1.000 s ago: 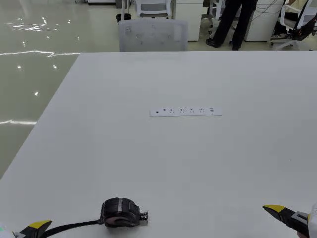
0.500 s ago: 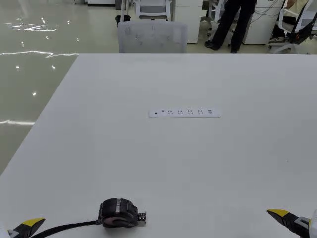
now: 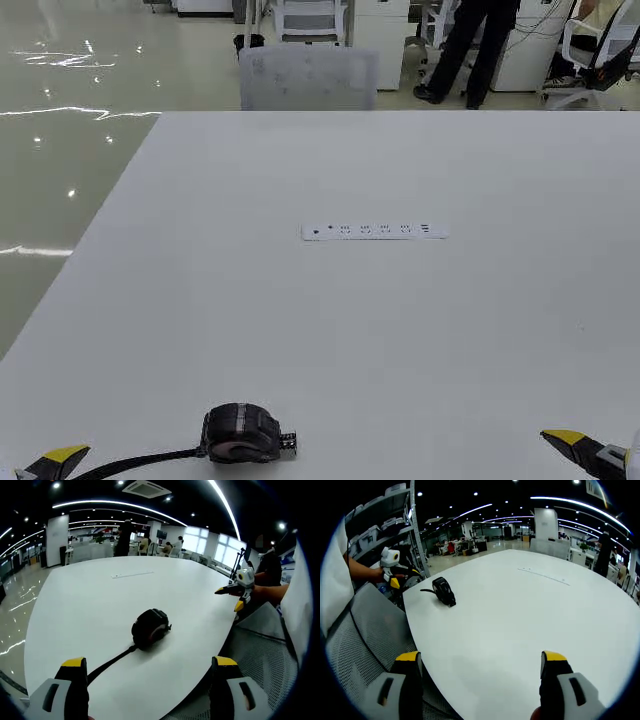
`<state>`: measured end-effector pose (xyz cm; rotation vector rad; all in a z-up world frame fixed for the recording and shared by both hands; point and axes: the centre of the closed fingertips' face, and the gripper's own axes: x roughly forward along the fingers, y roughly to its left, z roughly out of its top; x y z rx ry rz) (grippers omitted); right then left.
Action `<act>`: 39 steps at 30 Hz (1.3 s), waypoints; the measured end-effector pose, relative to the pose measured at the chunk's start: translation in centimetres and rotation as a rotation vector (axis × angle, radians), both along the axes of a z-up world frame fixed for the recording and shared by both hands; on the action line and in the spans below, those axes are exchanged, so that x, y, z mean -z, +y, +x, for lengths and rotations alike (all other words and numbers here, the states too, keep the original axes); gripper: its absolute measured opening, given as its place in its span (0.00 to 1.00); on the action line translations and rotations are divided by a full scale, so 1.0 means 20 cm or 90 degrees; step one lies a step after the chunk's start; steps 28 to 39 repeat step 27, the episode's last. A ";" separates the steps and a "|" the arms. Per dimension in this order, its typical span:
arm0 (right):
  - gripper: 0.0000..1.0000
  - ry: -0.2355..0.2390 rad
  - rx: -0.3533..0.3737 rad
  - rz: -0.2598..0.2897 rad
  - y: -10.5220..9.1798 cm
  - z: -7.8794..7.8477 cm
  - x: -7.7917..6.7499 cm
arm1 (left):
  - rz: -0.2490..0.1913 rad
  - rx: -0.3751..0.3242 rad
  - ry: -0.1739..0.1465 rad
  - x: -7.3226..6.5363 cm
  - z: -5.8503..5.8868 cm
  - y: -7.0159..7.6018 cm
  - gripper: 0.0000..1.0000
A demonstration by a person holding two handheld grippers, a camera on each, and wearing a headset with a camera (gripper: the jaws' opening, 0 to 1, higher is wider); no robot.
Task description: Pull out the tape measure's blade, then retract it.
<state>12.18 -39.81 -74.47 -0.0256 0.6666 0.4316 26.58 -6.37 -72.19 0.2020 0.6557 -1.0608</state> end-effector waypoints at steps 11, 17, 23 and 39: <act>1.00 0.001 -0.001 -0.002 0.00 0.00 0.01 | -0.003 0.005 0.003 -0.01 0.00 -0.02 1.00; 1.00 0.002 -0.002 -0.003 0.00 0.00 0.01 | -0.005 0.007 0.006 -0.01 0.00 -0.03 1.00; 1.00 0.001 -0.002 -0.004 0.01 0.00 0.00 | -0.008 0.003 0.005 0.00 0.01 -0.02 1.00; 1.00 0.002 -0.002 -0.005 0.01 0.00 0.00 | -0.010 0.000 0.006 0.00 0.02 -0.01 1.00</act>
